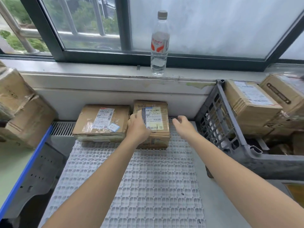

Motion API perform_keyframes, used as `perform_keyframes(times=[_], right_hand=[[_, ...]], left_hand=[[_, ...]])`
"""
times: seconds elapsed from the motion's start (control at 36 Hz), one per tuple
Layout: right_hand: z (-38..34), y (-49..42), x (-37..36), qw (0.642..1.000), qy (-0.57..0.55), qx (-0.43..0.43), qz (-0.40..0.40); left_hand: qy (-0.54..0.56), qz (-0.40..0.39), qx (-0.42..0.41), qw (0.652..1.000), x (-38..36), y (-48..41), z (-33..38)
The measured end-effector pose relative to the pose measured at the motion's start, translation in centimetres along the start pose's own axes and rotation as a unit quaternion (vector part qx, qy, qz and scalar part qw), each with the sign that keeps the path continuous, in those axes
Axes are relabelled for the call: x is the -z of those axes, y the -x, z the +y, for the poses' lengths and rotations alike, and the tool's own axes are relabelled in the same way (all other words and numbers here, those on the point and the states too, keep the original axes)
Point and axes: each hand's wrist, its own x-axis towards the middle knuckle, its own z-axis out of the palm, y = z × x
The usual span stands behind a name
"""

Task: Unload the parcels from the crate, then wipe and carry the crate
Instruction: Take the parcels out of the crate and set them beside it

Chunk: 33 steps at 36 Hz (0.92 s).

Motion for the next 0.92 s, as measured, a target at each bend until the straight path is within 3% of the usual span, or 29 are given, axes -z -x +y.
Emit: perform_keyframes(times=[0.39, 0.92], right_hand=[[-0.3, 6.2, 6.8, 0.990, -0.075, 0.077, 0.090], [3.5, 7.8, 20.9, 0.962, -0.069, 0.194, 0.181]], left_hand=[[0.053, -0.016, -0.138, 0.989, -0.6, 3.7, 8.6], [0.088, -0.006, -0.218, 0.972, -5.7, 7.3, 22.6]])
